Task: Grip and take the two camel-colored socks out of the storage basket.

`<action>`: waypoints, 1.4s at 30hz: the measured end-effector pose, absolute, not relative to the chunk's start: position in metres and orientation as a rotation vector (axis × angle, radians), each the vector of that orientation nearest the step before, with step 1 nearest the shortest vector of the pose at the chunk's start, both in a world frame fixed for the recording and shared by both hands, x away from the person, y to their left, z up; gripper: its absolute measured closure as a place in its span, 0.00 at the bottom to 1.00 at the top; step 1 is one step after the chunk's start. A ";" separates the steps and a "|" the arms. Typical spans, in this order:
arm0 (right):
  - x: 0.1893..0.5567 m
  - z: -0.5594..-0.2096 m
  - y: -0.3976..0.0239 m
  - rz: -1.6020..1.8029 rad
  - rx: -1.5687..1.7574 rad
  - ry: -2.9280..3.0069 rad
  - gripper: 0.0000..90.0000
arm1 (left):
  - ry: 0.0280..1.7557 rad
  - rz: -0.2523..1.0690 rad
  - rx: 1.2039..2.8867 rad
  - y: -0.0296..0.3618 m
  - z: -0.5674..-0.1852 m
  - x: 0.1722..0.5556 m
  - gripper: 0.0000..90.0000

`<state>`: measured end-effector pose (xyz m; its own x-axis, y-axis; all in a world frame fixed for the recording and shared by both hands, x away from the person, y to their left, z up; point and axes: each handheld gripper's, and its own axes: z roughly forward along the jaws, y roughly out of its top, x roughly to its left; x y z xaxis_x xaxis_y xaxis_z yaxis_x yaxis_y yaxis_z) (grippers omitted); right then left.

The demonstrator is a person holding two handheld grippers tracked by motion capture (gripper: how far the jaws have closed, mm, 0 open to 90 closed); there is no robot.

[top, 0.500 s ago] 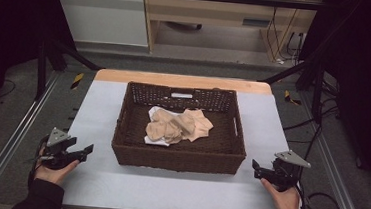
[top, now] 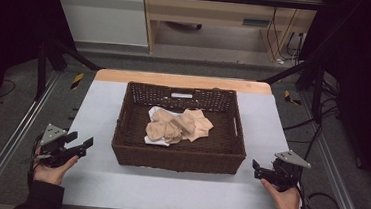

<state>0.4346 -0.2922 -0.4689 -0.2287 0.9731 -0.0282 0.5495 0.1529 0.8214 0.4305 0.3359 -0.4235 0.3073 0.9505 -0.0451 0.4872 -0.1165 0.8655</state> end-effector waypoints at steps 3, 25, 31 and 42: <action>0.434 -0.468 -0.292 0.956 1.439 1.855 0.04 | 1.296 0.720 1.696 0.333 -0.412 0.431 0.39; 0.431 -0.467 -0.291 0.945 1.422 1.839 0.04 | 1.196 0.733 1.617 0.320 -0.363 0.434 0.36; 0.432 -0.467 -0.290 0.935 1.423 1.843 0.04 | 1.178 0.726 1.597 0.313 -0.351 0.441 0.36; 0.432 -0.467 -0.290 0.933 1.425 1.841 0.05 | 1.151 0.731 1.588 0.291 -0.339 0.451 0.37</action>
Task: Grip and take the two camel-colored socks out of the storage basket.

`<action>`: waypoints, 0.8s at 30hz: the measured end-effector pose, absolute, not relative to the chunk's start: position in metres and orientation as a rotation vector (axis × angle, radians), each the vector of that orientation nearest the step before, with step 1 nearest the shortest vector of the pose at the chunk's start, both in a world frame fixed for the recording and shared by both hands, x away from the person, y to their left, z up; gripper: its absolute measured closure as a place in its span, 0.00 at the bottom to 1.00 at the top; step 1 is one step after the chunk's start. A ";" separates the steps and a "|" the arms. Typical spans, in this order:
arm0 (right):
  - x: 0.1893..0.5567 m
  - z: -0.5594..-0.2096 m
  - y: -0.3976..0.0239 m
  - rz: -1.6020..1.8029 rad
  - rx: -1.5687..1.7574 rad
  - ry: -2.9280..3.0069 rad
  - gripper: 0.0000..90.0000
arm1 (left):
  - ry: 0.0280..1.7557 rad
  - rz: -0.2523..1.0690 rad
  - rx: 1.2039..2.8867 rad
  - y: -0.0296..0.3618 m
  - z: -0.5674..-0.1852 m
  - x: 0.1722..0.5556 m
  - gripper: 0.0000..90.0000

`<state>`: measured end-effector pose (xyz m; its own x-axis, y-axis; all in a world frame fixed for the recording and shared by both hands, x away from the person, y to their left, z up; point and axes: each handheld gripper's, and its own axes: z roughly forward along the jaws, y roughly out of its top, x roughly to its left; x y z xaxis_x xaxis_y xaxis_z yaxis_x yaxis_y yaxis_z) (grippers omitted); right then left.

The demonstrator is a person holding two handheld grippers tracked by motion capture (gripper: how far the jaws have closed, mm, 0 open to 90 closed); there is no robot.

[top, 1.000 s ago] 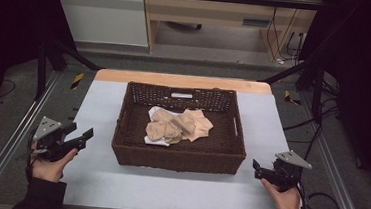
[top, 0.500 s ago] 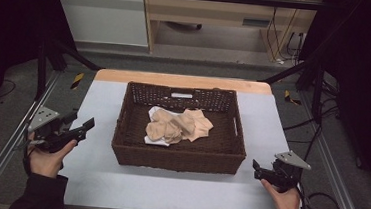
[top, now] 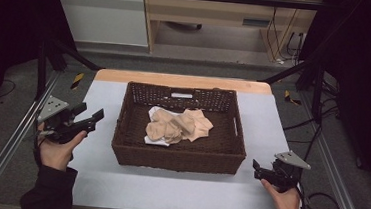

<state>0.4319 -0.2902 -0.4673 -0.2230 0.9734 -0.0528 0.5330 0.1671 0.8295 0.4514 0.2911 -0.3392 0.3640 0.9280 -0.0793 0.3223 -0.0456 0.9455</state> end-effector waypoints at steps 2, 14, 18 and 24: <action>0.432 -0.467 -0.290 0.932 1.425 1.842 0.05 | 1.144 0.735 1.588 0.289 -0.339 0.453 0.37; 0.433 -0.467 -0.290 0.933 1.433 1.833 0.05 | 1.074 0.735 1.638 0.251 -0.326 0.466 0.40; 0.432 -0.467 -0.291 0.934 1.434 1.830 0.05 | 1.060 0.730 1.650 0.242 -0.323 0.469 0.41; 0.433 -0.467 -0.290 0.933 1.439 1.828 0.05 | 1.041 0.720 1.675 0.230 -0.320 0.474 0.44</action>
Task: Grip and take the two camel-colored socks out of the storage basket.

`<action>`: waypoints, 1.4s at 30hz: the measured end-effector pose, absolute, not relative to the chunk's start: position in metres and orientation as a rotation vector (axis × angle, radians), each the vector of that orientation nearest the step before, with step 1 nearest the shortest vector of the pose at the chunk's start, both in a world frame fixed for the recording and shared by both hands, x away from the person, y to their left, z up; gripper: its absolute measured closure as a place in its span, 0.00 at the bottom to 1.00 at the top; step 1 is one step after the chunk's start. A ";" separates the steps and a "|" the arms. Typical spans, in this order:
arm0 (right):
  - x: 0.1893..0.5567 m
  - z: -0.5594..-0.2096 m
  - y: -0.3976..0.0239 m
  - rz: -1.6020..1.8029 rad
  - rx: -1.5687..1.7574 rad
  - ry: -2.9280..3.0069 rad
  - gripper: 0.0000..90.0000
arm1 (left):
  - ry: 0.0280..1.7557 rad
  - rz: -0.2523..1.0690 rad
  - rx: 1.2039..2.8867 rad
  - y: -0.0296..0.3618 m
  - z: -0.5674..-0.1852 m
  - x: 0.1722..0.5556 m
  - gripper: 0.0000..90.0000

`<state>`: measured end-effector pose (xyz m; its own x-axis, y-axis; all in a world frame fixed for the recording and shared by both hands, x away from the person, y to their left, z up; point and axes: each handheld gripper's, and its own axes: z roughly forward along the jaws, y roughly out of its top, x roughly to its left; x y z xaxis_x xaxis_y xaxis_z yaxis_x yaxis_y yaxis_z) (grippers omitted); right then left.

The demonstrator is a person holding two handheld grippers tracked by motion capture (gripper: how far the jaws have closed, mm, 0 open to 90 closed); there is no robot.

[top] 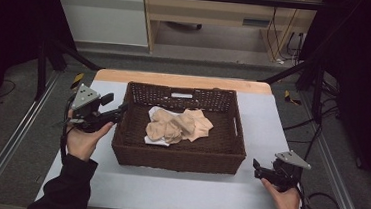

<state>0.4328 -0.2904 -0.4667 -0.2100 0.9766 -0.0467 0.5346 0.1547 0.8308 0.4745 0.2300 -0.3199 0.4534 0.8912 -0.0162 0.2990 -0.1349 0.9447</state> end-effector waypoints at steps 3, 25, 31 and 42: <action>0.433 -0.467 -0.290 0.937 1.438 1.826 0.05 | 1.031 0.712 1.670 0.225 -0.319 0.478 0.45; 0.433 -0.467 -0.291 0.936 1.440 1.825 0.05 | 0.969 0.685 1.685 0.181 -0.322 0.506 0.48; 0.433 -0.467 -0.291 0.938 1.440 1.827 0.05 | 0.983 0.675 1.708 0.174 -0.327 0.516 0.49; 0.434 -0.467 -0.291 0.941 1.440 1.828 0.05 | 0.968 0.642 1.734 0.148 -0.334 0.533 0.48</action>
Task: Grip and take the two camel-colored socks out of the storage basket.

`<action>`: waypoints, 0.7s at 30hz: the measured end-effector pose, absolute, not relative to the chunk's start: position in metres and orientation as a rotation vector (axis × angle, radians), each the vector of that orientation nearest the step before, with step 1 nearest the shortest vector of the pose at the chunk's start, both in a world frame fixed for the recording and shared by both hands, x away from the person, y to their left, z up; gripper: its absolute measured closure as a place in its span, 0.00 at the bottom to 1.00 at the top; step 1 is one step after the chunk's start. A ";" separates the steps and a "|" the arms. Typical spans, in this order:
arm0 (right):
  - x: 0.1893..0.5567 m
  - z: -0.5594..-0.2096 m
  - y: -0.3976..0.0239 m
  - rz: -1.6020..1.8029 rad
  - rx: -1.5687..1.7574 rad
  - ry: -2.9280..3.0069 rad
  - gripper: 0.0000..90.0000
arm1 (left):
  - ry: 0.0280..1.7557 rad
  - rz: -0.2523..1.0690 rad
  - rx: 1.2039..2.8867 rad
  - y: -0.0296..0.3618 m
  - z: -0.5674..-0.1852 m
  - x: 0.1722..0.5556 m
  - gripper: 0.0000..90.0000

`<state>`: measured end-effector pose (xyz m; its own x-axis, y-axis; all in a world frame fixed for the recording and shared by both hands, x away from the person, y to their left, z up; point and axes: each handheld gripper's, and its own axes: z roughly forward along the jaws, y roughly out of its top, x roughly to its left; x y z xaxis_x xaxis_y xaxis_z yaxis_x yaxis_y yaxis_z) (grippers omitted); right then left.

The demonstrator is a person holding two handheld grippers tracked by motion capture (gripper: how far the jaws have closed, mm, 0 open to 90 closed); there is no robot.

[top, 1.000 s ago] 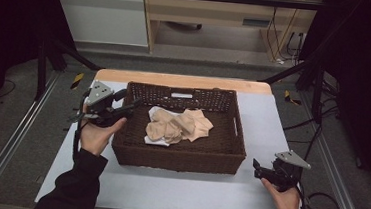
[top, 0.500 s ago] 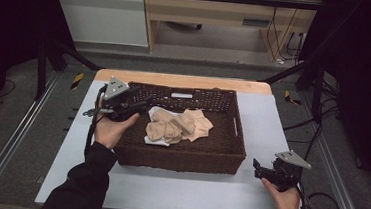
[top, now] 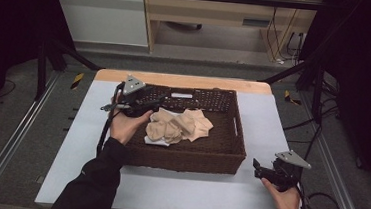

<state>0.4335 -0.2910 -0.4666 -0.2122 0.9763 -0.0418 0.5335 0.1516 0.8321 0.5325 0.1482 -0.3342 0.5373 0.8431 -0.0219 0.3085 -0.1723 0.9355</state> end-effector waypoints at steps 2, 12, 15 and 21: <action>0.434 -0.467 -0.291 0.941 1.440 1.828 0.05 | 0.964 0.638 1.739 0.143 -0.337 0.535 0.48; 0.434 -0.467 -0.291 0.946 1.442 1.828 0.05 | 0.950 0.608 1.786 0.121 -0.353 0.545 0.45; 0.434 -0.467 -0.291 0.947 1.441 1.828 0.05 | 0.953 0.598 1.793 0.118 -0.357 0.547 0.45; 0.434 -0.467 -0.291 0.947 1.444 1.829 0.05 | 0.946 0.591 1.834 0.111 -0.369 0.551 0.47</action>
